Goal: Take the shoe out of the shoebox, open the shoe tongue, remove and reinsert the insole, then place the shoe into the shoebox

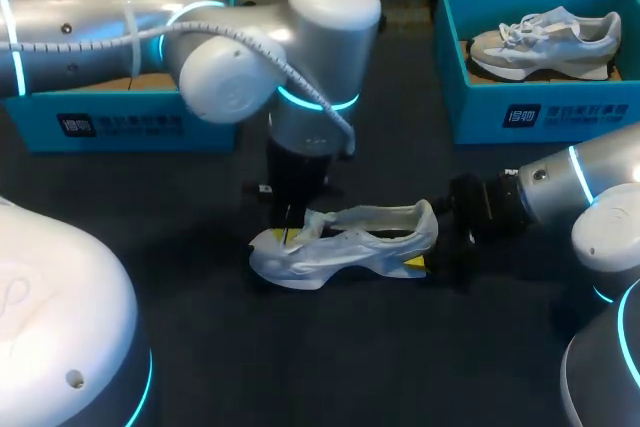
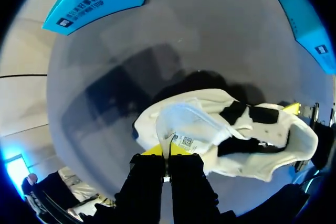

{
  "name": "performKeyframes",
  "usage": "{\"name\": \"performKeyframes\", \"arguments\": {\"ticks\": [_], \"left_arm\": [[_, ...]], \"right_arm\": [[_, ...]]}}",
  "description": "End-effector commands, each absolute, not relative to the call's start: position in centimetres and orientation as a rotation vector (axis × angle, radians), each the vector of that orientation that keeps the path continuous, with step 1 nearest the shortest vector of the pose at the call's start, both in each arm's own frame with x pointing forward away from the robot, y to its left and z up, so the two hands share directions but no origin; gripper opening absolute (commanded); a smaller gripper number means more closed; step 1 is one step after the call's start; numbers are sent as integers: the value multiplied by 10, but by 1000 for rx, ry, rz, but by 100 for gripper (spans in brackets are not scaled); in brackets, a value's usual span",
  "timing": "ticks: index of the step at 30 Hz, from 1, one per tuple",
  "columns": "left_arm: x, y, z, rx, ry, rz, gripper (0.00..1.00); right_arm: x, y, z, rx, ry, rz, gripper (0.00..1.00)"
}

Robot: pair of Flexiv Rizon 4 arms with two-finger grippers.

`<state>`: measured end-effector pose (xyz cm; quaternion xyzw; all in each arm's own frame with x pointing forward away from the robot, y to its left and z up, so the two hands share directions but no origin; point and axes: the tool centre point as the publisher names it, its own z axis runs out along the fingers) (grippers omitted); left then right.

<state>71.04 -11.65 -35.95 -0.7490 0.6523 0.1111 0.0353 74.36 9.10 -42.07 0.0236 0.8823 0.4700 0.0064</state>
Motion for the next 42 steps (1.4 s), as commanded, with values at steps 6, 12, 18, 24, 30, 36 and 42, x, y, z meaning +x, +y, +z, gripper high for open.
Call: {"name": "performKeyframes", "arguments": {"ticks": [6, 12, 18, 24, 30, 36, 42], "left_arm": [[713, -102, -377, -2375, 1972, 315, 33], [713, -95, -377, -2391, 1957, 323, 54], [712, -90, -381, -2412, 1943, 348, 81], [711, -93, -364, -2361, 2040, 282, 100], [709, -99, -354, -2220, 2169, 214, 100], [709, -109, -337, -2154, 2257, 147, 100], [713, -122, -316, -2039, 2382, 63, 100]], "right_arm": [[744, 91, -422, 75, 2762, 1466, 0], [744, 91, -422, 75, 2762, 1466, 0], [744, 91, -422, 75, 2762, 1466, 0], [744, 91, -422, 75, 2762, 1466, 0], [744, 91, -422, 75, 2762, 1466, 0], [744, 91, -422, 75, 2762, 1466, 0], [744, 91, -422, 75, 2762, 1466, 0]]}}
